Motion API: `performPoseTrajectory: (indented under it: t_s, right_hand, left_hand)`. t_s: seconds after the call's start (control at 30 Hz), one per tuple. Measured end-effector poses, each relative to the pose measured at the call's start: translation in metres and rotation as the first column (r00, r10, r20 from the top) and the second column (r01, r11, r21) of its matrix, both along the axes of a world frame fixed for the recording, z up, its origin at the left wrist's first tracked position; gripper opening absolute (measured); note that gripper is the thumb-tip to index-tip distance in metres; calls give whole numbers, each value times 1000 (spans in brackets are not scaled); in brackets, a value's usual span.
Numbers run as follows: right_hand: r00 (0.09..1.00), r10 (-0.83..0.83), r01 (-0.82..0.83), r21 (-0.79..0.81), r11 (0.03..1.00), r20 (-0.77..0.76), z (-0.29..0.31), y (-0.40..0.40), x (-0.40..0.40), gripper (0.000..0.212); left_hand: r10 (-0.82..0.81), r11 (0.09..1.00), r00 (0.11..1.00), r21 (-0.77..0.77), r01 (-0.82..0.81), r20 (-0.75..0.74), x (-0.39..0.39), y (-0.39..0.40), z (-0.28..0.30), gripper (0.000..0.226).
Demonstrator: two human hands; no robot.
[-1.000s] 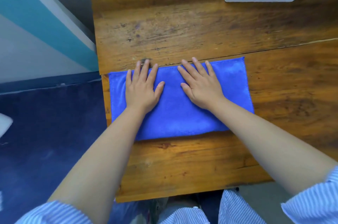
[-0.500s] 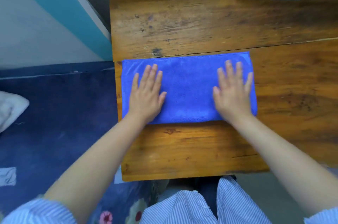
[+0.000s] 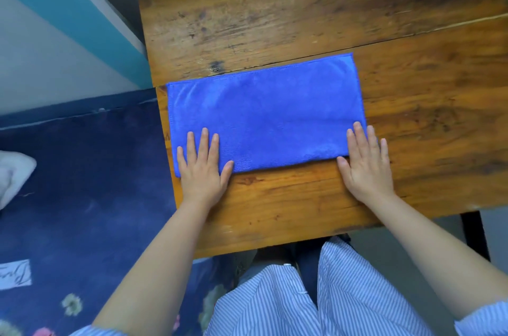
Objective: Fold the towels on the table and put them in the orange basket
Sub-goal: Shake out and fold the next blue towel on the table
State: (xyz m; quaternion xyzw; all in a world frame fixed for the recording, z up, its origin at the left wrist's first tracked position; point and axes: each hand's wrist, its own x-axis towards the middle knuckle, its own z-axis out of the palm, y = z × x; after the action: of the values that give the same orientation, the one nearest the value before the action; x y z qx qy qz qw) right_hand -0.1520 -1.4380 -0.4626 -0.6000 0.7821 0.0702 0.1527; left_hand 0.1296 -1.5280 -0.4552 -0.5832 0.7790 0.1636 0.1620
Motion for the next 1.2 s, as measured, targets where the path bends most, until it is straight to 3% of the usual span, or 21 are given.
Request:
performPoseTrajectory:
  t_s: [0.1, 0.17, 0.3, 0.43, 0.57, 0.67, 0.77, 0.83, 1.0, 1.2]
  right_hand:
    - [973, -226, 220, 107, 970, 52, 13, 4, -16, 82]
    - [940, -331, 321, 112, 940, 83, 24, -1, -16, 79]
    - [876, -451, 462, -30, 886, 170, 39, -31, 4, 68]
    - [829, -553, 554, 15, 832, 82, 41, -60, 20, 65]
    - [783, -616, 610, 92, 787, 88, 39, -73, 23, 56]
    - [746, -655, 641, 138, 755, 121, 42, -80, 17, 35]
    - [689, -696, 678, 162, 717, 199, 48, -86, 12, 7]
    - [690, -687, 668, 165, 726, 226, 50, -88, 12, 17]
    - [722, -641, 632, 129, 764, 262, 55, -90, 6, 14]
    - [532, -682, 709, 176, 683, 502, 66, -120, -24, 15]
  left_hand:
    - [52, 998, 999, 44, -52, 8, -3, -1, 6, 79]
    - [55, 998, 998, 34, -56, 21, -13, -4, 13, 72]
    - [-54, 997, 996, -61, 50, -76, -53, -27, 21, 66]
    - [-93, 995, 993, -29, 91, -75, -88, -51, 14, 64]
    - [-77, 997, 994, -21, 76, -81, -98, -55, 5, 64]
    - [-75, 997, 994, -33, 73, -75, -96, -54, 3, 66]
    - [-72, 996, 994, -50, 68, -87, -96, -54, 2, 89]
    - [-69, 996, 994, -56, 64, -89, -97, -54, 1, 94]
    - [-73, 997, 994, -43, 69, -83, -101, -56, 4, 91]
    - [-18, 1000, 997, 7, 18, -73, -122, -68, 11, 63]
